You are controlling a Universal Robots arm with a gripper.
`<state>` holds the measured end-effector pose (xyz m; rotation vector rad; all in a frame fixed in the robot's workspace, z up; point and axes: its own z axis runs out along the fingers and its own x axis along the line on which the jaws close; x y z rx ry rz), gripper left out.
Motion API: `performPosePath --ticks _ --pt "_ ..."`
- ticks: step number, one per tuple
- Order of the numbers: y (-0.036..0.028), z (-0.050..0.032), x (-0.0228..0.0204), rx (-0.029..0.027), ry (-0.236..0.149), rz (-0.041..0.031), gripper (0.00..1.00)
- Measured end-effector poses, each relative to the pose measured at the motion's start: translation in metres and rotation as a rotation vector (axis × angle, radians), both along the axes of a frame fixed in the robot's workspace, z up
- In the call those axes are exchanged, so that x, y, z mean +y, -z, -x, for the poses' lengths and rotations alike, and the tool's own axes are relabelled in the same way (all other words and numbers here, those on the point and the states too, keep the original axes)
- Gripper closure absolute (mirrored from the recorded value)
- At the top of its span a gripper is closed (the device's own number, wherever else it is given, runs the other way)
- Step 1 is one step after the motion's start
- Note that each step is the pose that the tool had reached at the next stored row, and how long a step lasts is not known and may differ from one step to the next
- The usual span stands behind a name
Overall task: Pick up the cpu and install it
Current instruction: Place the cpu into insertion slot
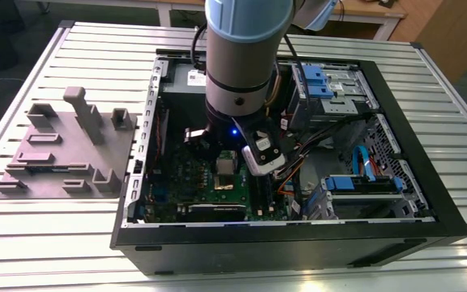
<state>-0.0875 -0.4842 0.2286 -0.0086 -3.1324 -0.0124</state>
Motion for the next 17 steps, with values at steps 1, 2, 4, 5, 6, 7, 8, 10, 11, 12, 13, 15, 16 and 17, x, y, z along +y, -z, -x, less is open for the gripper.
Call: performPosePath --ticks 1,2,4,5,6,7,8,10,11,12,13,15,16,17 --pt "0.0008 0.0000 0.0001 -0.0002 0.000 -0.0003 0.53" --pt "0.0022 0.0000 0.0000 -0.0001 0.000 -0.0001 0.53" --pt "0.0057 0.0000 0.0000 0.0000 0.000 0.0004 0.53" --pt "0.0074 0.0000 0.0000 0.0000 0.000 0.0006 0.53" --pt "0.0093 0.0000 0.0000 0.0000 0.000 0.0006 0.53" --pt "0.0112 0.0000 0.0000 0.0000 -0.002 0.0006 0.53" --pt "0.0129 0.0000 0.0000 0.0001 -0.003 0.0009 0.53" --pt "0.0160 0.0000 0.0000 0.0001 -0.004 0.0038 0.53" --pt "0.0172 0.0000 0.0000 0.0001 -0.004 0.0065 0.53" --pt "0.0185 0.0000 0.0000 0.0000 -0.004 0.0091 0.53" --pt "0.0201 0.0000 0.0000 0.0001 -0.004 0.0116 0.53" --pt "0.0233 0.0000 0.0000 0.0001 -0.004 0.0142 0.53" --pt "0.0244 0.0000 0.0000 0.0002 -0.004 0.0142 0.53" --pt "0.0258 0.0000 0.0000 0.0002 -0.003 0.0143 0.53"
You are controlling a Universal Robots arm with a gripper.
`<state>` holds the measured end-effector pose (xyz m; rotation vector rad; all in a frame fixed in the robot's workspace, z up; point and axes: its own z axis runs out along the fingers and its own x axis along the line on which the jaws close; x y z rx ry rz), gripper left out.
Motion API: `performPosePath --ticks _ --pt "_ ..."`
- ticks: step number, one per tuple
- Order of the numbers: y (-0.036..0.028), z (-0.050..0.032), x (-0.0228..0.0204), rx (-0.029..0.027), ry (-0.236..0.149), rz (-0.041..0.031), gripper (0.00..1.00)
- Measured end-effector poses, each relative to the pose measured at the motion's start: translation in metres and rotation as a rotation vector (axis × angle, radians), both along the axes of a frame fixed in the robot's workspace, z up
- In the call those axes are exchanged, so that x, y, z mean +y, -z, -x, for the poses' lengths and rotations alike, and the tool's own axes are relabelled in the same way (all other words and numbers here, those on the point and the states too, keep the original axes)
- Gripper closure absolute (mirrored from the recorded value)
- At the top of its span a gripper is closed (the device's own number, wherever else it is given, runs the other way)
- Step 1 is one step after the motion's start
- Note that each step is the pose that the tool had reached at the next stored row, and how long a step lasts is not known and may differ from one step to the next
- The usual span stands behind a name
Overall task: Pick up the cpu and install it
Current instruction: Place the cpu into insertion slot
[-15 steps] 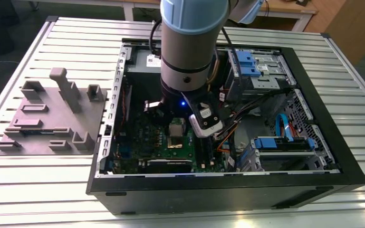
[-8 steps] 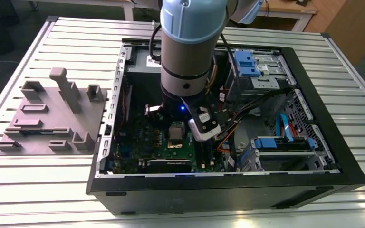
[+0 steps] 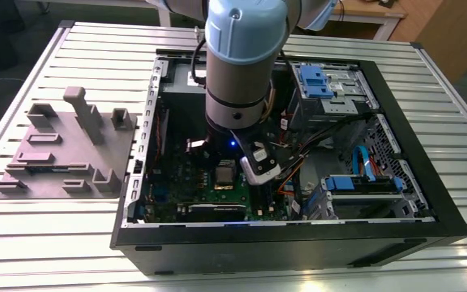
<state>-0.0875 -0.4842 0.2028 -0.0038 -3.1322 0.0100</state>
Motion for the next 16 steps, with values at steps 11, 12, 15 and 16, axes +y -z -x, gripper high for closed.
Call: performPosePath --ticks 11,12,15,16 --pt "0.0110 0.0019 -0.0006 0.0041 -0.003 0.0000 0.53" --pt "0.0117 0.0019 -0.0006 0.0041 -0.003 -0.0001 0.53" --pt "0.0128 0.0018 -0.0006 0.0043 -0.002 0.0003 0.53" --pt "0.0130 0.0014 -0.0007 0.0043 -0.002 0.0002 0.53"
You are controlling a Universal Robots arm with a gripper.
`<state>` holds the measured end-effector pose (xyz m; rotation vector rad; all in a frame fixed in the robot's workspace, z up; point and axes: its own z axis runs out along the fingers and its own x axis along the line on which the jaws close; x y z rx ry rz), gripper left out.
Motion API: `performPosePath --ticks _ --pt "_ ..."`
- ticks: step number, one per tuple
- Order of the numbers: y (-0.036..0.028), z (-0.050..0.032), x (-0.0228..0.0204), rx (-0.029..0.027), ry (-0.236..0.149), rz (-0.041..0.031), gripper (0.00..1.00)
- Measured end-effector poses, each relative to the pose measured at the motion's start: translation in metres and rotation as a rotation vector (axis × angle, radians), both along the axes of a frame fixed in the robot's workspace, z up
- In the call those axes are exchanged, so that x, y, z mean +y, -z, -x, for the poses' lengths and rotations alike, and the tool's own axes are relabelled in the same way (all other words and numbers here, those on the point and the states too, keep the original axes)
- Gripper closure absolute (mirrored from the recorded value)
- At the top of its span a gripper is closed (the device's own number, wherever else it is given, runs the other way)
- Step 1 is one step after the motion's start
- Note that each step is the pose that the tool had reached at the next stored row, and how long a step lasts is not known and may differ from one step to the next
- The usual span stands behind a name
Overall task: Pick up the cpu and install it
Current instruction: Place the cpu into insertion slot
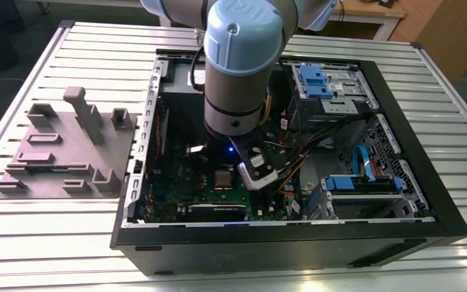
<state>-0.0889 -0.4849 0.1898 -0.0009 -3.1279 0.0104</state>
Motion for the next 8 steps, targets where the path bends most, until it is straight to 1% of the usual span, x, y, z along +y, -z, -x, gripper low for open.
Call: performPosePath --ticks 5,8 --pt "0.0017 -0.0010 -0.0004 0.0001 0.005 0.0003 0.53" --pt "0.0029 -0.0010 -0.0008 0.0001 0.017 0.0001 0.53"
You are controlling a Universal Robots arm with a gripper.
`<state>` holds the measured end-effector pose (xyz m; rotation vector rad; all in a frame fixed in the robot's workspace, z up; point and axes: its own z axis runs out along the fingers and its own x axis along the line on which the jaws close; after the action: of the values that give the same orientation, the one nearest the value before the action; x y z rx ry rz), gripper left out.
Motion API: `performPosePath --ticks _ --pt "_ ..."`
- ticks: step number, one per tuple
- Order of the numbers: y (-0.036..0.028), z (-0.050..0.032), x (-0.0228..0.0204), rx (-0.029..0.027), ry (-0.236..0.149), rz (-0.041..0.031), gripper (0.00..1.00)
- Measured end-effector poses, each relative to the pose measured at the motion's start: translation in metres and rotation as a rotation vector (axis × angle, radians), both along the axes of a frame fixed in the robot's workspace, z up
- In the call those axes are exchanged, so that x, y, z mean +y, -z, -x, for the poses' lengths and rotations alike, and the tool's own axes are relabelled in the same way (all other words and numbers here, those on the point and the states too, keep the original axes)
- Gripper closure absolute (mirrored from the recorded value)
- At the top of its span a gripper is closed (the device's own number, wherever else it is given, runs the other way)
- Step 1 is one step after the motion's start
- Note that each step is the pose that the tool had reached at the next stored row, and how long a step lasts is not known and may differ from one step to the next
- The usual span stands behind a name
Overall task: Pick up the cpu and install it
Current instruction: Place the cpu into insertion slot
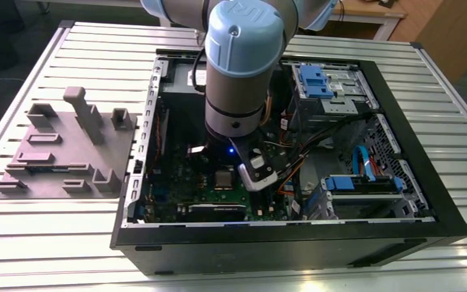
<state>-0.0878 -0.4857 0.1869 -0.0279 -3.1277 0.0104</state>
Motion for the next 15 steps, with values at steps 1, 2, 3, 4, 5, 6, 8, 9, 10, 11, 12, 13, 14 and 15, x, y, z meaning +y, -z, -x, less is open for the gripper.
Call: performPosePath --ticks 1,2,3,4,5,6,8,9,10,11,12,13,14,15 --pt "0.0001 0.0000 0.0000 0.0000 0.002 0.0000 0.53" --pt "0.0002 0.0000 0.0000 -0.0001 0.002 -0.0001 0.53" --pt "0.0003 0.0000 -0.0001 -0.0001 0.002 -0.0001 0.53" --pt "0.0003 0.0000 0.0000 -0.0001 0.003 -0.0002 0.53" --pt "0.0003 0.0000 -0.0001 -0.0001 0.003 -0.0002 0.53" --pt "0.0003 0.0000 0.0000 -0.0001 0.003 -0.0002 0.53" --pt "0.0003 0.0000 0.0000 -0.0001 0.003 -0.0002 0.53" --pt "0.0004 0.0000 0.0000 -0.0002 0.003 -0.0002 0.53" --pt "0.0005 -0.0001 0.0000 -0.0003 0.003 -0.0004 0.51" --pt "0.0005 0.0000 0.0000 0.0000 0.003 -0.0006 0.51" --pt "0.0006 0.0000 0.0000 -0.0003 0.003 -0.0007 0.51" --pt "0.0006 0.0000 0.0000 -0.0004 0.003 -0.0007 0.45" --pt "0.0006 -0.0001 0.0000 -0.0005 0.003 -0.0005 0.45" --pt "0.0006 -0.0001 0.0000 -0.0004 0.003 -0.0006 0.45"
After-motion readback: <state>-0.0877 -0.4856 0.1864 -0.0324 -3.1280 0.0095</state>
